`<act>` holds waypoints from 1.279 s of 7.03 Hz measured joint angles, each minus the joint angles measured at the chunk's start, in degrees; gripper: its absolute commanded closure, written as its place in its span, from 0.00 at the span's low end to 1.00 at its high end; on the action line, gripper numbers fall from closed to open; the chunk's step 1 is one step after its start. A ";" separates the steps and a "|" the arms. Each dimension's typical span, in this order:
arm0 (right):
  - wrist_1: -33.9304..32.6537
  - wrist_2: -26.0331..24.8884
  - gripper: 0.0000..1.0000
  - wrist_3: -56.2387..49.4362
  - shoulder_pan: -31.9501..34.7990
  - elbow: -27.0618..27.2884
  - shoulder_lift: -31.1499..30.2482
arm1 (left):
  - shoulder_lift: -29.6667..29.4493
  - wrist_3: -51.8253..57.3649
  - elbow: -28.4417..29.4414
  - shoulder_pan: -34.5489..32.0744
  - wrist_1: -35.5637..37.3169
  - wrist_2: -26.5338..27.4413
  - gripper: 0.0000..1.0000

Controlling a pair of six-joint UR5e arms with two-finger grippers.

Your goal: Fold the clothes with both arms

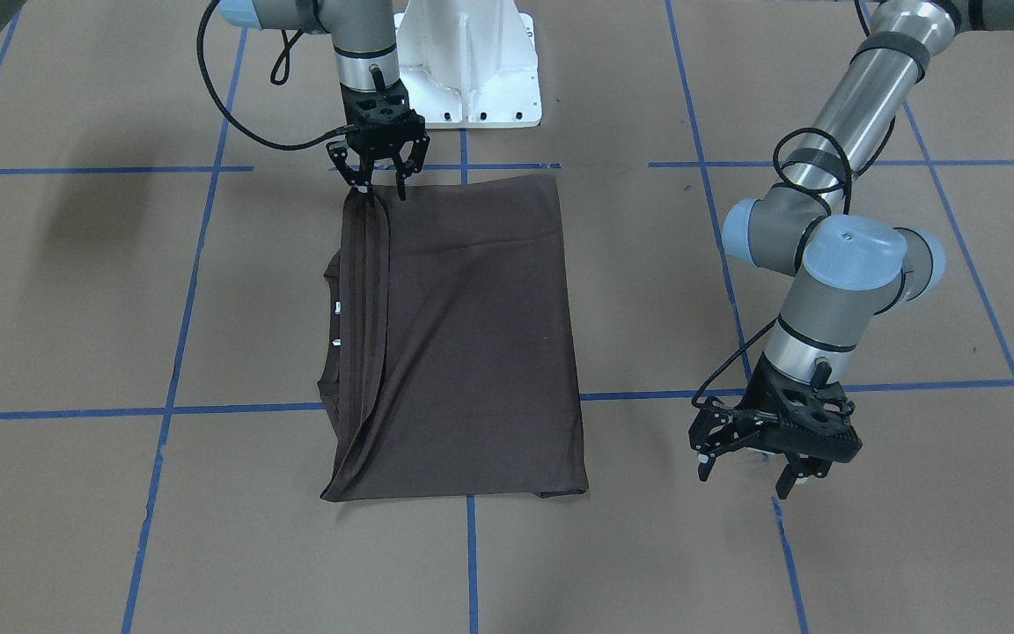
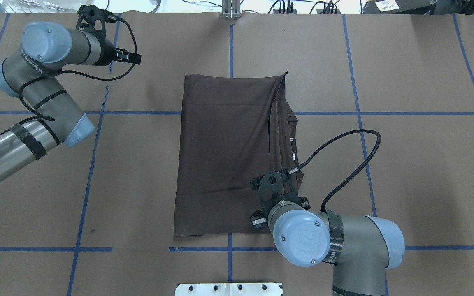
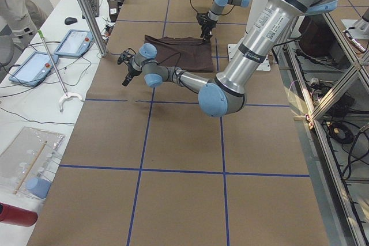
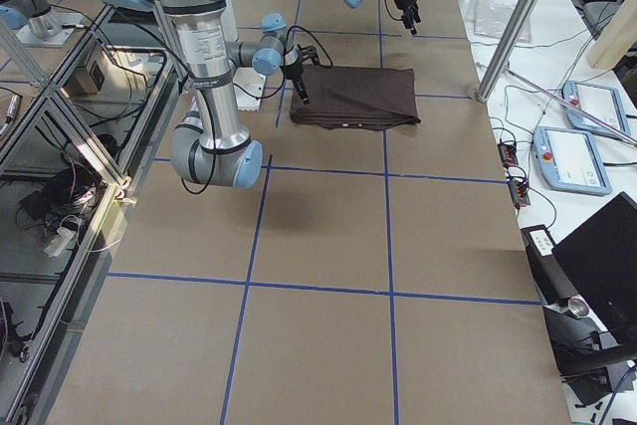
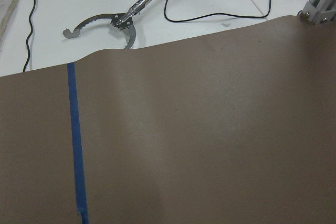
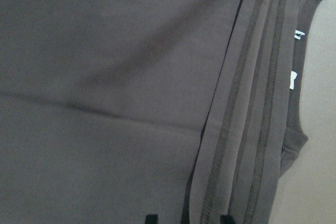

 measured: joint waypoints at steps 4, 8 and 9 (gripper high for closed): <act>-0.72 2.70 0.58 -2.38 0.46 -0.82 -0.18 | 0.52 -0.05 0.00 0.17 -0.33 0.00 0.00; -0.09 3.87 0.89 -4.50 2.20 -2.66 -0.16 | 0.75 0.01 0.00 0.17 -0.43 0.06 0.00; 0.00 4.56 1.00 -4.48 2.15 -2.74 -0.09 | 0.87 0.01 0.00 0.17 -0.46 0.08 0.00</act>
